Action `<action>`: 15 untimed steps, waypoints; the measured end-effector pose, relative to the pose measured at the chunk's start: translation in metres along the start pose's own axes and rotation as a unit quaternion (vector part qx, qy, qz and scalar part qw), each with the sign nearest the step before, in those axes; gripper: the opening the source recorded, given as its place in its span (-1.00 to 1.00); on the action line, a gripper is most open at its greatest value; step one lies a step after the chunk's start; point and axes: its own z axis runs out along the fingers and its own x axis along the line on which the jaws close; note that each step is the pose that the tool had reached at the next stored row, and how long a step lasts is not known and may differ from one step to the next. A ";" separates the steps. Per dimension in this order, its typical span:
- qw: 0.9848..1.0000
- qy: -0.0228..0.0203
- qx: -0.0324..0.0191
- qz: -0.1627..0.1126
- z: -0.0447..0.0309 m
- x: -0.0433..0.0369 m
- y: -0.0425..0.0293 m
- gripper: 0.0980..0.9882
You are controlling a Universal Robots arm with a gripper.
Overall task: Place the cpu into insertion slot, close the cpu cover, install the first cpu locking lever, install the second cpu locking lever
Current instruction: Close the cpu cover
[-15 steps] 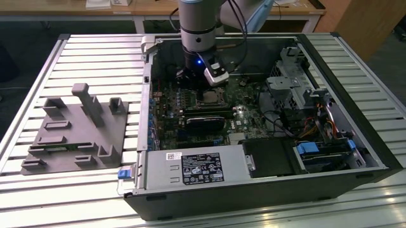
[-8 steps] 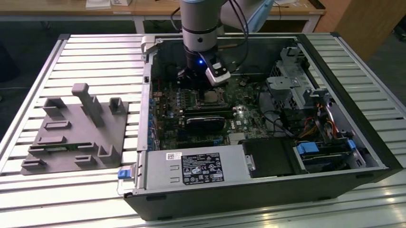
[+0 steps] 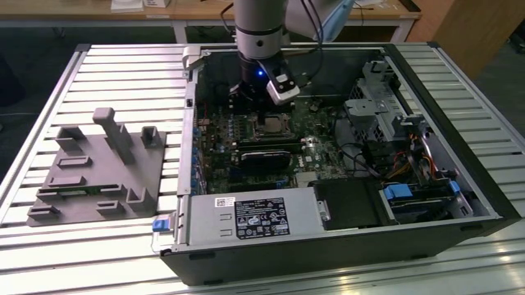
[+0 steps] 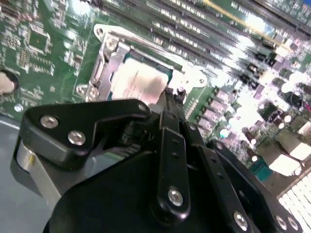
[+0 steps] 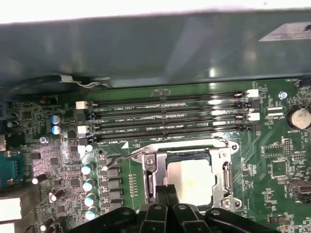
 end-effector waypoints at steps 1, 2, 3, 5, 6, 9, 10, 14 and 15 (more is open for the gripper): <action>1.000 0.000 0.000 0.000 0.0001 -0.0013 0.0001 -0.98; 1.000 0.000 0.000 0.000 0.0001 -0.0033 0.0003 -0.98; 1.000 0.000 0.000 0.000 0.0003 -0.0058 0.0006 -0.98; 1.000 0.000 0.000 0.000 0.0007 -0.0122 0.0012 -0.98; 1.000 0.000 0.000 0.000 0.0009 -0.0155 0.0015 -0.98; 1.000 0.001 0.000 0.000 0.0007 -0.0204 0.0018 -0.98; 1.000 0.001 0.000 0.000 -0.0004 -0.0205 0.0019 -0.98; 1.000 0.001 0.000 0.000 -0.0111 -0.0212 0.0018 -0.98; 1.000 0.001 -0.001 0.000 -0.0146 -0.0215 0.0018 -0.98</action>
